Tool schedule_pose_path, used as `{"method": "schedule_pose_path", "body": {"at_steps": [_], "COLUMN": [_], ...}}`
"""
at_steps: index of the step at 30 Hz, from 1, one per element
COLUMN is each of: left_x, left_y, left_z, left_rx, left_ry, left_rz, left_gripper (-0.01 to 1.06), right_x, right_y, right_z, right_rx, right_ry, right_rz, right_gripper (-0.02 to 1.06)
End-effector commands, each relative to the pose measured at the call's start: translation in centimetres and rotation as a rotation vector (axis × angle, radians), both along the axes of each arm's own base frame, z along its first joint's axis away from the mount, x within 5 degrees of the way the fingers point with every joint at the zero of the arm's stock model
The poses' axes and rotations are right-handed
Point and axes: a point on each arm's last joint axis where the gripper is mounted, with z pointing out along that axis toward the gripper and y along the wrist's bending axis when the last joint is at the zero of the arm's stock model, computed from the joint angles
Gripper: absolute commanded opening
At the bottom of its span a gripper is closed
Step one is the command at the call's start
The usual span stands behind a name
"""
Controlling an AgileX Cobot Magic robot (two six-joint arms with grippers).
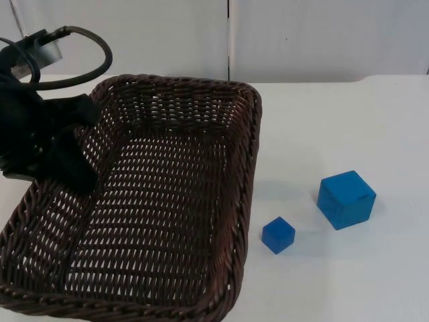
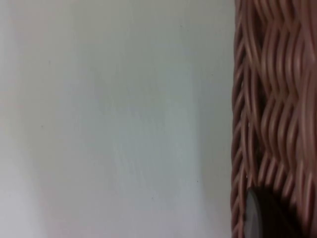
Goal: Pick up the basket with the left hand and place the largest block into the basket with the right hand.
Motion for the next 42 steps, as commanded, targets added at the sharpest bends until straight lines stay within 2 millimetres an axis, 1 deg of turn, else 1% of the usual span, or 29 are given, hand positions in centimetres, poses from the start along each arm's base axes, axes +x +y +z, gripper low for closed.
{"method": "schedule_pose_path", "body": {"at_steps": [1,14,18,21,23,24,27,28,31,32,33,36,37,38,39,40,42], "left_x": [-0.1,-0.1,-0.1,-0.1,-0.1,-0.1,-0.1,-0.1,-0.1,-0.1,-0.1,-0.1,-0.1,-0.1,-0.1,-0.1,-0.1], "left_y": [-0.3,-0.3,-0.3,-0.3,-0.3,-0.3,-0.3,-0.3,-0.3,-0.3,-0.3,-0.3,-0.3,-0.3,-0.3,-0.3,-0.3], "left_z": [0.6,0.6,0.6,0.6,0.6,0.6,0.6,0.6,0.6,0.6,0.6,0.6,0.6,0.6,0.6,0.6,0.6], "left_rx": [-0.028,-0.028,-0.028,-0.028,-0.028,-0.028,-0.028,-0.028,-0.028,-0.028,-0.028,-0.028,-0.028,-0.028,-0.028,-0.028,-0.028], "left_ry": [-0.008,-0.006,-0.006,-0.008,-0.008,-0.008,-0.008,-0.008,-0.008,-0.008,-0.008,-0.008,-0.008,-0.008,-0.008,-0.008,-0.008], "left_rz": [0.014,0.013,0.013,0.014,0.014,0.014,0.014,0.014,0.014,0.014,0.014,0.014,0.014,0.014,0.014,0.014,0.014], "left_gripper": [0.0,0.0,0.0,0.0,0.0,0.0,0.0,0.0,0.0,0.0,0.0,0.0,0.0,0.0,0.0,0.0,0.0], "right_x": [0.1,0.1,-0.1,-0.4,-0.1,-0.1,1.0,1.0,2.9,3.6,3.6,5.3,6.3,6.3,6.9,7.1,8.7], "right_y": [0.0,0.0,0.0,0.1,0.0,0.0,0.0,0.0,-0.1,-0.1,-0.1,-0.2,-0.2,-0.2,-0.2,-0.2,-0.3], "right_z": [0.0,0.2,1.0,2.1,2.8,2.8,3.6,3.6,4.2,4.2,4.2,4.3,4.3,4.3,4.3,4.2,3.9], "right_rx": [-0.003,-0.002,-0.004,-0.005,-0.005,-0.005,-0.004,-0.004,-0.002,-0.001,-0.001,0.0,0.001,0.001,0.001,0.001,0.003], "right_ry": [0.004,-0.007,-0.052,-0.115,-0.116,-0.116,-0.079,-0.079,-0.019,-0.003,-0.003,0.032,0.053,0.053,0.066,0.07,0.12], "right_rz": [-0.004,-0.003,-0.003,-0.002,-0.002,-0.002,-0.001,-0.001,-0.001,-0.001,-0.001,0.0,0.0,0.0,0.0,0.0,0.001], "right_gripper": [1.05,1.05,1.05,1.05,1.05,1.05,1.05,1.05,1.05,1.05,1.05,1.05,1.05,1.05,1.05,1.05,1.05]}}
